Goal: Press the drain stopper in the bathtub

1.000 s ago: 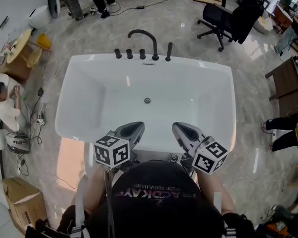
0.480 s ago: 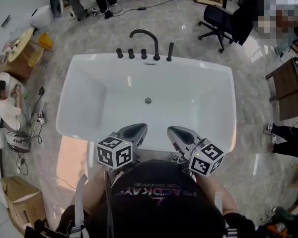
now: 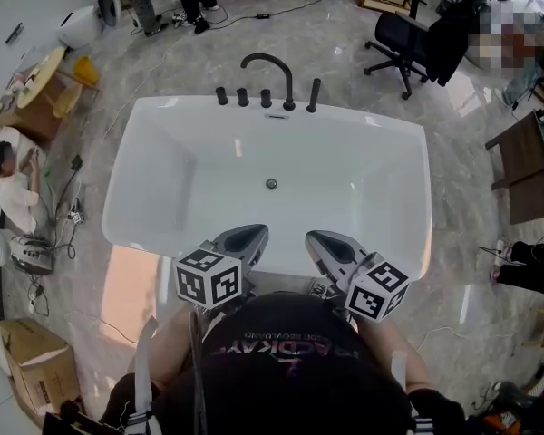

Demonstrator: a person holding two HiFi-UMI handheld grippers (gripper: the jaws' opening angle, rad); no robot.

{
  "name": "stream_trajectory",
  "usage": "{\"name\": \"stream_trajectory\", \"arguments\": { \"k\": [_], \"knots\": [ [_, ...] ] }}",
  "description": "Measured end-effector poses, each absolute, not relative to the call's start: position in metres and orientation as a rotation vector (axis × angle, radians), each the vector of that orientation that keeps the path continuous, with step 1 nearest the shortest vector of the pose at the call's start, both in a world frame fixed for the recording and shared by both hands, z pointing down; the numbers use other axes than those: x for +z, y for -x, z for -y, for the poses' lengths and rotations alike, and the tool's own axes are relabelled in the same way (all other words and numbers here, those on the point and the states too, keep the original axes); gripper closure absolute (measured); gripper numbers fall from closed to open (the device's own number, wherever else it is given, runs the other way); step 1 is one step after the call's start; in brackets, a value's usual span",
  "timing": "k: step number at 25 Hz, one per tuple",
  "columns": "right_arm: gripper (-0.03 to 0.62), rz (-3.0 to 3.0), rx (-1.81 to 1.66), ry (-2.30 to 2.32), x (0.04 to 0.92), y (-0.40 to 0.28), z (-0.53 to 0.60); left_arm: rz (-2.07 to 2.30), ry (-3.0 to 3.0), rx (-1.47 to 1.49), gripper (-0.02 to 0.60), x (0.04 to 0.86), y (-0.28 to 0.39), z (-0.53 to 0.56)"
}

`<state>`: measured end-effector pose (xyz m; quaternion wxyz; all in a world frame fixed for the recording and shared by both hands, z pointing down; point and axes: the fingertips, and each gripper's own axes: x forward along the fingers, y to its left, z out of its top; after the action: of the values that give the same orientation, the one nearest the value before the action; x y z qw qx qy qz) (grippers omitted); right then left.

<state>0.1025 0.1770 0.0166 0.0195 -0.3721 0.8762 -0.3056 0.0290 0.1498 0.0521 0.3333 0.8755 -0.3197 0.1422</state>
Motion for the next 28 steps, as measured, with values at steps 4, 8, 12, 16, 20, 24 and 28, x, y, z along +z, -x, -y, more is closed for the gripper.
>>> {"name": "stream_trajectory", "arguments": {
  "k": [4, 8, 12, 16, 20, 24, 28],
  "knots": [
    [0.582, -2.71, -0.962, 1.156, 0.0185, -0.1009, -0.1775, 0.833, -2.279, 0.373, 0.578, 0.0539, -0.0274, -0.1502],
    [0.582, -2.705, -0.971, 1.153, 0.0192, -0.1003, -0.1776, 0.837, -2.27, 0.368, 0.578, 0.0547, -0.0254, -0.15],
    [0.582, -2.702, -0.978, 1.155, 0.0199, -0.0992, -0.1788, 0.834, -2.267, 0.371, 0.578, 0.055, -0.0246, -0.151],
    [0.582, -2.701, -0.982, 1.157, 0.0199, -0.0977, -0.1776, 0.827, -2.269, 0.372, 0.578, 0.0547, -0.0244, -0.1501],
    [0.582, -2.703, -0.978, 1.154, 0.0196, -0.1022, -0.177, 0.827, -2.27, 0.377, 0.578, 0.0546, -0.0299, -0.1486],
    [0.582, -2.705, -0.978, 1.152, 0.0194, -0.1043, -0.1762, 0.824, -2.271, 0.38, 0.578, 0.0542, -0.0328, -0.1478],
    [0.582, -2.707, -0.979, 1.148, 0.0193, -0.1032, -0.176, 0.824, -2.271, 0.384, 0.578, 0.0541, -0.0327, -0.1478]
  ]
}}
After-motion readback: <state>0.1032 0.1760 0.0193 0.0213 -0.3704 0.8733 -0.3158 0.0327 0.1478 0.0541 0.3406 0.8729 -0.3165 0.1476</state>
